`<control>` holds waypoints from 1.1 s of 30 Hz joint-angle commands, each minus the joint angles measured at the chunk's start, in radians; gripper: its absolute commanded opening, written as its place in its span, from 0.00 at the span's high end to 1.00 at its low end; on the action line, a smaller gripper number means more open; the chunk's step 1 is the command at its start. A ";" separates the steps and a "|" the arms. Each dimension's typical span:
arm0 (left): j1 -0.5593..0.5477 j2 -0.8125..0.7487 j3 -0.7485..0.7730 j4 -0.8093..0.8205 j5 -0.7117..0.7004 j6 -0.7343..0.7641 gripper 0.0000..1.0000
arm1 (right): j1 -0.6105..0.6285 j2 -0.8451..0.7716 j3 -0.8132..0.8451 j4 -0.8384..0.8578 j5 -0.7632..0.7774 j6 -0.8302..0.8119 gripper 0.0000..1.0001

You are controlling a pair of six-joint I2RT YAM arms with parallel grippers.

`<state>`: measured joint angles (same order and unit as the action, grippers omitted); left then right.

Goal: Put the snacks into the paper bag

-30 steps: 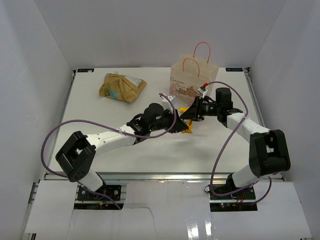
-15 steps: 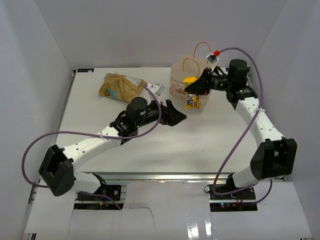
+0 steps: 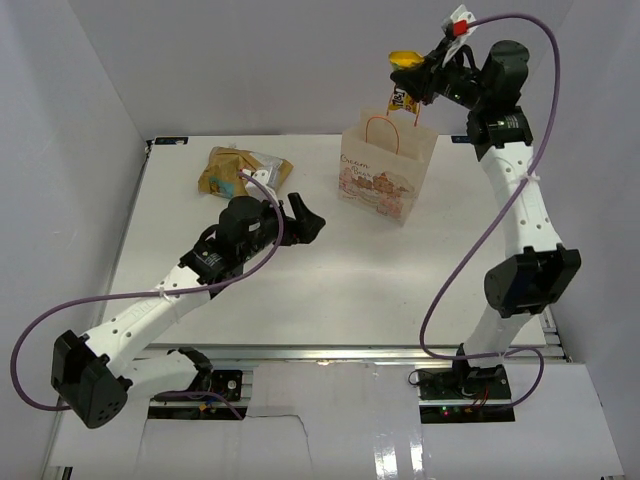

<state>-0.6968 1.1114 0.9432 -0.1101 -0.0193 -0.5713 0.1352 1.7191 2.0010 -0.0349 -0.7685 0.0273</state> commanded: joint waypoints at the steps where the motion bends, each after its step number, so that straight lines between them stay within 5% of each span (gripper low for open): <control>1: 0.036 0.002 -0.006 -0.129 -0.080 -0.068 0.07 | 0.004 0.089 0.035 -0.010 0.144 -0.171 0.79; 7: 0.178 0.057 0.038 -0.255 -0.067 -0.223 0.07 | 0.007 0.123 -0.031 -0.013 0.155 -0.303 0.73; 11: 0.330 0.163 0.094 -0.342 -0.015 -0.324 0.07 | 0.007 0.073 -0.151 -0.013 0.136 -0.317 0.45; 21: 0.569 0.580 0.520 -0.479 -0.149 -0.364 0.07 | -0.043 -0.105 -0.277 -0.134 0.003 -0.323 0.15; 26: 0.650 0.845 0.785 -0.583 -0.134 -0.432 0.07 | -0.111 -0.197 -0.373 -0.175 -0.115 -0.311 0.12; 33: 0.784 0.955 0.924 -0.534 -0.019 -0.507 0.07 | -0.200 -0.341 -0.557 -0.180 -0.180 -0.329 0.12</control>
<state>0.0246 2.1071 1.8141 -0.6365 -0.0902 -1.0084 -0.0360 1.4277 1.4952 -0.1955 -0.8875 -0.2813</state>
